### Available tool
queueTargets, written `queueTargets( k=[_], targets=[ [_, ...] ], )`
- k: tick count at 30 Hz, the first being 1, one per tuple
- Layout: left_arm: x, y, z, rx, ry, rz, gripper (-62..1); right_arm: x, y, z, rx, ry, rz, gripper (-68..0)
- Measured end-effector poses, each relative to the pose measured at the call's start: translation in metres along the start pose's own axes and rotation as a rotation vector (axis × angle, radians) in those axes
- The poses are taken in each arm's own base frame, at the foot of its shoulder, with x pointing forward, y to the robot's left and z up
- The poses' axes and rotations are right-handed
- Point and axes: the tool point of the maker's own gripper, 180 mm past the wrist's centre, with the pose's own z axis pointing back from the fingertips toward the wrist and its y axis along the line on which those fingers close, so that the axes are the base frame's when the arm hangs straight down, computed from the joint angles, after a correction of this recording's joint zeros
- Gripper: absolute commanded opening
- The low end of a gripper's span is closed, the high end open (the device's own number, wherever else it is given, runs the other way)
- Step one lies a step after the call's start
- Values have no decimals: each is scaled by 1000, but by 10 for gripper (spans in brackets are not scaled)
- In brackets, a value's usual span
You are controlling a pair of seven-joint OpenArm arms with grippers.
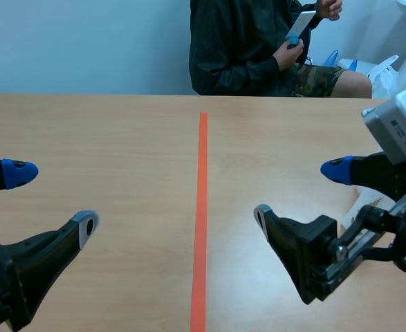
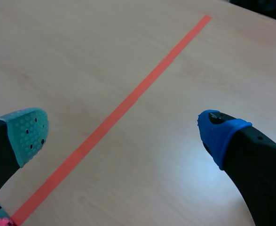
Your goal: Sort the leaf by its shape. The table is split by an orange tape line. A compound leaf with several leaflets goes to the left side, a simple leaf with one blade goes to the right side. Return to the home posture when a red brick is placed on the table.
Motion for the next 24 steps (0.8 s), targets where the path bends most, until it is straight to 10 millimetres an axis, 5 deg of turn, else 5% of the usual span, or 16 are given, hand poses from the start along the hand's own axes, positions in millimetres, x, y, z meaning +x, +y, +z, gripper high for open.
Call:
queueTargets(
  k=[6,24],
  targets=[
    [0,0,0,0,0,0,14,-7,-15,2,-101,39,-14,4],
    [0,0,0,0,0,0,14,-7,-14,2,-97,37,-14,4]
  ],
)
